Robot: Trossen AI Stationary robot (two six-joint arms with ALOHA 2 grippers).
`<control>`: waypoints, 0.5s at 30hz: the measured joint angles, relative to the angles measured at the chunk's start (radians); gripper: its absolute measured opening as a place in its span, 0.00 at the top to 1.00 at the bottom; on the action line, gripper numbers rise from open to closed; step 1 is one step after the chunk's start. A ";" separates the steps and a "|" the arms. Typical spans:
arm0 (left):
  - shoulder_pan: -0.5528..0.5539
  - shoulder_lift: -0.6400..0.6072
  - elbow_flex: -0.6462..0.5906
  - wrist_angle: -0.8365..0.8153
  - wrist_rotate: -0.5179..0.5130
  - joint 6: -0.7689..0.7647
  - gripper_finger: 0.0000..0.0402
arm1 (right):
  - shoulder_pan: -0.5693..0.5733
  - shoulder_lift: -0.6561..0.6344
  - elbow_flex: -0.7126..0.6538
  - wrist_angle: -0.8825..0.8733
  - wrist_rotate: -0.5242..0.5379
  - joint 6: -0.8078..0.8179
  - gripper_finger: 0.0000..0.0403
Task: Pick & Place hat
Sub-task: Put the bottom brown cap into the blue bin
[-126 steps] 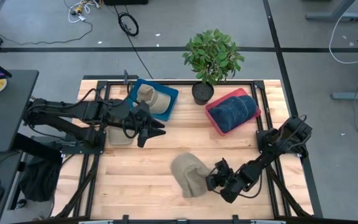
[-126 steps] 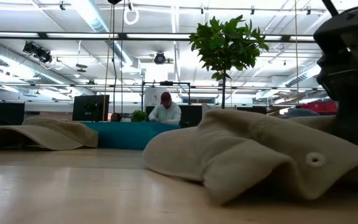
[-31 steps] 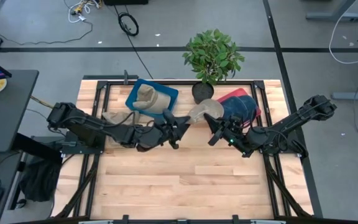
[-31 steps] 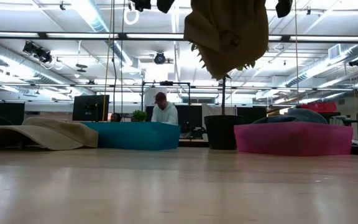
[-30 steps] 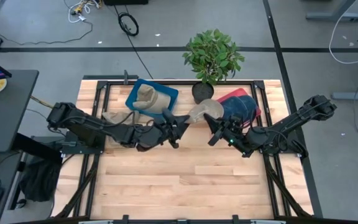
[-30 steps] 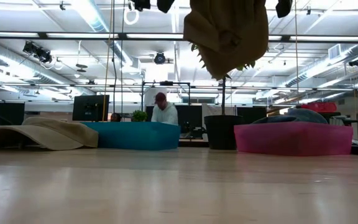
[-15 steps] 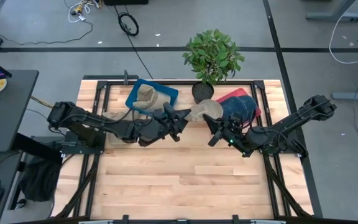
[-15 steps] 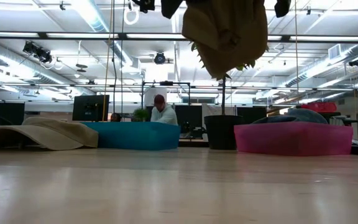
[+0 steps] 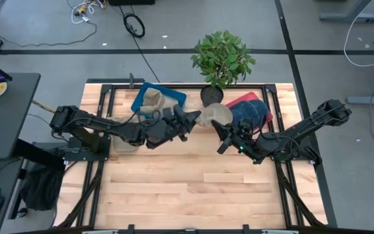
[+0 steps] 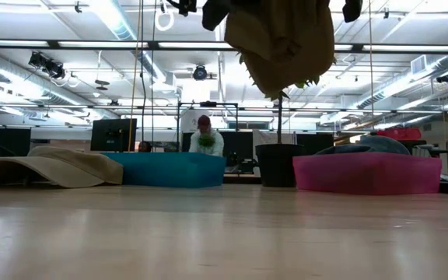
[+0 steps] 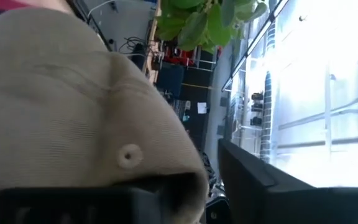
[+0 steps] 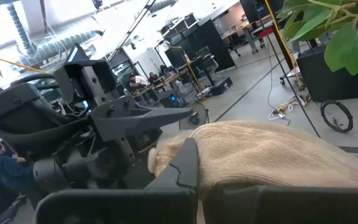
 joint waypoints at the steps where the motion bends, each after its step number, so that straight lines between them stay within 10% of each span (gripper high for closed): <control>1: 0.000 0.000 0.000 0.007 0.000 0.030 0.75 | 0.000 0.000 0.000 0.000 0.000 0.000 1.00; 6: 0.000 0.000 0.000 0.017 0.000 0.104 0.97 | 0.000 0.000 0.000 -0.006 0.000 0.000 1.00; 15: 0.011 0.000 0.000 0.020 0.069 0.233 0.98 | 0.002 0.000 0.000 0.010 -0.122 0.005 0.81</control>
